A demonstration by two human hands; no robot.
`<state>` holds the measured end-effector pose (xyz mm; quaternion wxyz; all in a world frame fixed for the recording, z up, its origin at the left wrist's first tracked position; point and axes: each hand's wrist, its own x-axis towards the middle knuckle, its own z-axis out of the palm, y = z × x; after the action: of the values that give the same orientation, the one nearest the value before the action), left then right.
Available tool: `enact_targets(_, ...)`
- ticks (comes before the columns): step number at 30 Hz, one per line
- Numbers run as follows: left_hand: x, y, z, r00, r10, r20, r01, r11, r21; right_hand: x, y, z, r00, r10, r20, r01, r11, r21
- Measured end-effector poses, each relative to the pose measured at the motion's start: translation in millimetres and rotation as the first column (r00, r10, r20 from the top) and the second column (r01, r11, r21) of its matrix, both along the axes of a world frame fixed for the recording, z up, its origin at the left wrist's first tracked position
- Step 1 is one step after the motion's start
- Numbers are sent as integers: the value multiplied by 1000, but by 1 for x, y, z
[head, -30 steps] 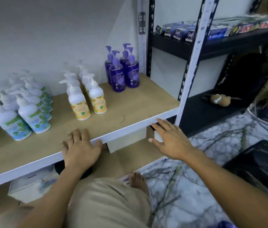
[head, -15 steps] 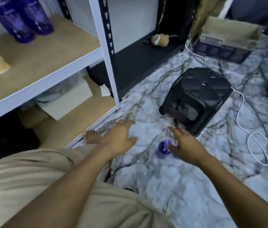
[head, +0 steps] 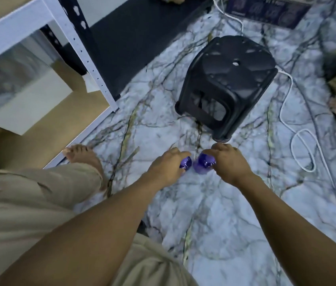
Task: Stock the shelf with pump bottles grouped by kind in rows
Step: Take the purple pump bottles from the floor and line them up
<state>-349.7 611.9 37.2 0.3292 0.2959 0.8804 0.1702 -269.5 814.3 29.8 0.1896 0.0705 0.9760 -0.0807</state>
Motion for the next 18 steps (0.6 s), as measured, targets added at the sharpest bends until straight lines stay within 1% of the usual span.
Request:
enact_targets(3, -4, 4, -1, 997, -38, -63, 35, 998, -47, -3, 5, -10, 1000, 8, -17, -8, 1000, 4)
enact_targets(6, -6, 4, -4, 996, -27, -89, 21, 998, -67, -8, 6, -15, 1000, 0, -25, 1, 1000, 6)
enact_targets(9, -6, 3, -5, 995, 31, -90, -37, 997, -67, -12, 8, -16, 999, -15, -38, 17, 999, 47)
enact_targets(11, -4, 1, -4, 995, 86, -55, -90, 994, -70, -13, 8, -13, 999, -27, -26, 28, 998, 53)
enact_targets(13, -4, -5, -2, 992, 125, -10, -126, 990, -58, -12, 8, -7, 997, -73, 1, 73, 997, 10)
enact_targets(16, -4, -16, 1, 977, 199, 76, -197, 980, -27, -8, 8, 2, 982, -178, 67, 185, 975, -119)
enact_targets(18, -6, -24, 5, 962, 240, 134, -243, 970, 9, -4, 6, 9, 967, -241, 79, 252, 946, -203)
